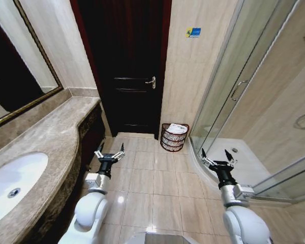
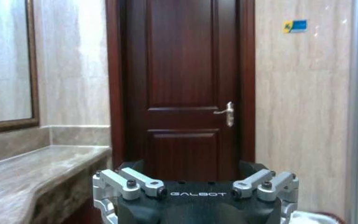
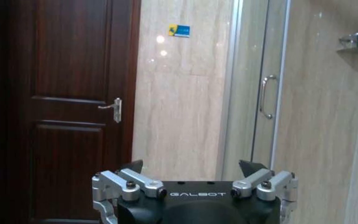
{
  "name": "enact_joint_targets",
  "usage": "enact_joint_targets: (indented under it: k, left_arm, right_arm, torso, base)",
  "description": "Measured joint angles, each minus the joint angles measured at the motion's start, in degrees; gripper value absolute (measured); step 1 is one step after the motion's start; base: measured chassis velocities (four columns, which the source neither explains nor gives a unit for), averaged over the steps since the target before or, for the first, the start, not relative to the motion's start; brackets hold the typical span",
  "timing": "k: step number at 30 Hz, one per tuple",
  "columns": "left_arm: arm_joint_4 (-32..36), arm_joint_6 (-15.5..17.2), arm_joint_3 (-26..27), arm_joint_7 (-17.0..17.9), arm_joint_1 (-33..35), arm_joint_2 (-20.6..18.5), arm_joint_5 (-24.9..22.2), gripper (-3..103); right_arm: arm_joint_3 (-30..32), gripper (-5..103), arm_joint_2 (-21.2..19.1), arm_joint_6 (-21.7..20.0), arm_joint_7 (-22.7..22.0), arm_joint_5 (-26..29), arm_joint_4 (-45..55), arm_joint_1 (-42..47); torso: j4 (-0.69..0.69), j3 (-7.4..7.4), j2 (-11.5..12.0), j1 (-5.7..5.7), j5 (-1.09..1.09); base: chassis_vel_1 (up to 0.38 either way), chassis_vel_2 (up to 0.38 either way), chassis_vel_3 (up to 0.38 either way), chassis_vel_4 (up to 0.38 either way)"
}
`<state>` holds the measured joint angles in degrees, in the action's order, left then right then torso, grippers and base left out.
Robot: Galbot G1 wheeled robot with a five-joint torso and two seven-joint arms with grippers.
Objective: Discard the used towel into the hamper.
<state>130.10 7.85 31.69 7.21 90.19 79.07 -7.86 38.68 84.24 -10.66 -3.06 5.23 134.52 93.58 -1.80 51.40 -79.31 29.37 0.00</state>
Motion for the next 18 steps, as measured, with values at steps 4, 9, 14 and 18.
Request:
enact_joint_targets:
  k: [4,9,14,18]
  left_arm:
    - [0.79,0.33,1.63,-0.34,2.23,0.52,0.11,100]
    - [1.62,0.31,2.79,-0.46,3.23,1.03,0.02,100]
    - [2.21,0.05,2.27,-0.53,3.03,1.18,-0.05,100]
    - [2.21,-0.28,1.61,-0.27,2.64,1.17,0.53,100]
  right_arm:
    - [0.26,100,0.81,0.99,0.17,-0.09,-0.25,0.58]
    - [0.16,100,1.87,1.95,0.30,-0.99,-0.84,0.82]
    - [0.02,100,2.42,1.96,0.48,-1.63,-0.75,1.06]
    - [0.13,100,2.28,1.92,0.41,-1.91,-0.61,1.15]
  torso:
    - [0.00,0.00,0.00,0.00,-0.01]
    - [0.00,0.00,0.00,0.00,0.00]
    - [0.00,0.00,0.00,0.00,0.00]
    - [0.00,0.00,0.00,0.00,0.00]
  base:
    - [0.000,0.000,0.000,0.000]
    - [0.000,0.000,0.000,0.000]
    - [0.000,0.000,0.000,0.000]
    - [0.000,0.000,0.000,0.000]
